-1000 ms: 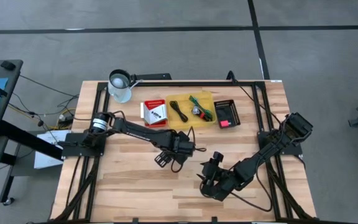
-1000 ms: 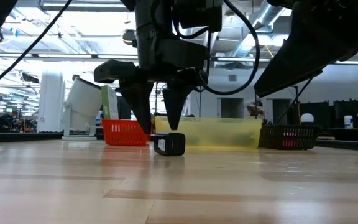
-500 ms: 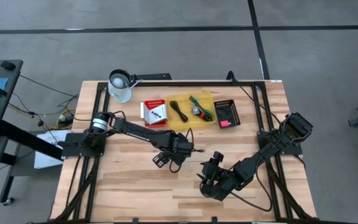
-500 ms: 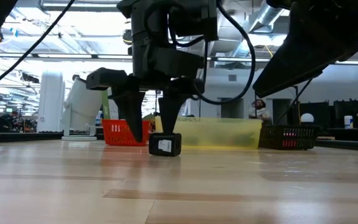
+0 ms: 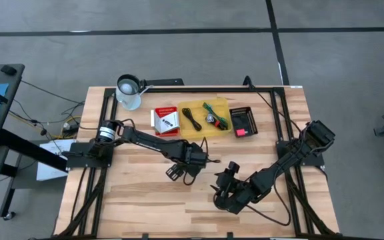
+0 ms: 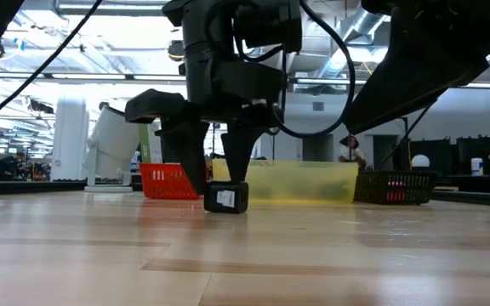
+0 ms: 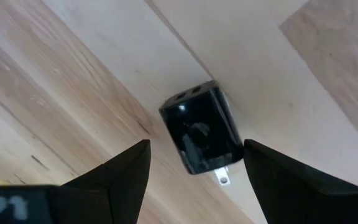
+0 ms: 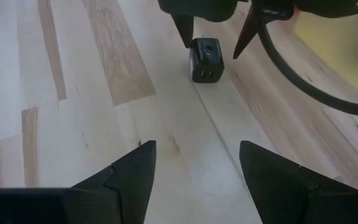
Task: Pick and place items into bin
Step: Put the black charger adapter into the black bin
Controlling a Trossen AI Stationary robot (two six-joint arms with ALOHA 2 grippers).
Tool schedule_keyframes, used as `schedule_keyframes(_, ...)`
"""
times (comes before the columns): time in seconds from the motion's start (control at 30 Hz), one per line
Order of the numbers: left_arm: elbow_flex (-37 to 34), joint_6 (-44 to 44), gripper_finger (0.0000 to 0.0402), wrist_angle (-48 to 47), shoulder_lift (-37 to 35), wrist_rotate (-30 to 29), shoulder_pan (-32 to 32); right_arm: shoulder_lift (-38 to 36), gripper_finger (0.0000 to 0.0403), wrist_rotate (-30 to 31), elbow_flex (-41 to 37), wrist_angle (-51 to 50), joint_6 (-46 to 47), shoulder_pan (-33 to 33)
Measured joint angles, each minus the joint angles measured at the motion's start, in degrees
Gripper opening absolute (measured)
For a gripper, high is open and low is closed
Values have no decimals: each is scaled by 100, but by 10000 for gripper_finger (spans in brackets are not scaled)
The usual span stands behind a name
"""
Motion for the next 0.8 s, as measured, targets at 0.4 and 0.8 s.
schedule_keyframes(0.4,-2,-595,248,-16,0,165,0,0,228,-13,-2,-5,-4,17)
schedule_keyframes(0.8,-7,-1022,248,-13,55,324,2,0,228,-17,-2,-2,-4,17)
